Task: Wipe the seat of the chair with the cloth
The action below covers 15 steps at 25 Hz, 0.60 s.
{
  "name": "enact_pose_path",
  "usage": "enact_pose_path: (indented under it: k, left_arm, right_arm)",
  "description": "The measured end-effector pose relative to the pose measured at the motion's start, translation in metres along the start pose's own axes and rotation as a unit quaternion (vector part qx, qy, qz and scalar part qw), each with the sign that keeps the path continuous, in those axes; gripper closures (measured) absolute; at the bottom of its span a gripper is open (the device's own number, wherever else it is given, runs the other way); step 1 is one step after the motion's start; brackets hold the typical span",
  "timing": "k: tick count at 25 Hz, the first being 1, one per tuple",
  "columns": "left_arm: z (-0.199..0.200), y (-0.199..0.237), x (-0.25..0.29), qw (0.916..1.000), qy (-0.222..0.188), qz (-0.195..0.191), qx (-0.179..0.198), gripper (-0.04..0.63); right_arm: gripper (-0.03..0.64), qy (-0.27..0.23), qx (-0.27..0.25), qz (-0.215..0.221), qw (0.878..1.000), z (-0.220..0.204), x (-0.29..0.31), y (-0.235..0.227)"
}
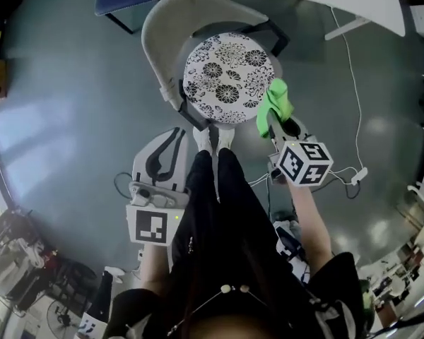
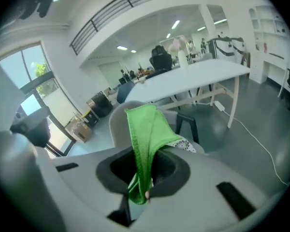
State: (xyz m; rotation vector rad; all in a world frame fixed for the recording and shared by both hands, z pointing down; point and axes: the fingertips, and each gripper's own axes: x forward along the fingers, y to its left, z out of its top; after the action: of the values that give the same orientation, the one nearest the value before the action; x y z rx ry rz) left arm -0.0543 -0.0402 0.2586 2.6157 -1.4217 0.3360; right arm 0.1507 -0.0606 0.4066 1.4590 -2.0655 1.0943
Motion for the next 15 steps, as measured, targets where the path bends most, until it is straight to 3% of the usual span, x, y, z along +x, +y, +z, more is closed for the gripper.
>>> enact_pose_path:
  k: [7, 15]
  left_arm:
    - [0.091, -0.015, -0.020, 0.9982, -0.051, -0.022, 0.023, 0.578]
    - [0.170, -0.036, -0.036, 0.9905, -0.123, -0.044, 0.041, 0.578]
  right_arm:
    - [0.569, -0.135, -0.072, 0.033, 0.988, 0.089, -0.123, 0.087]
    - [0.569, -0.279, -0.193, -0.010, 0.940, 0.155, -0.231, 0.121]
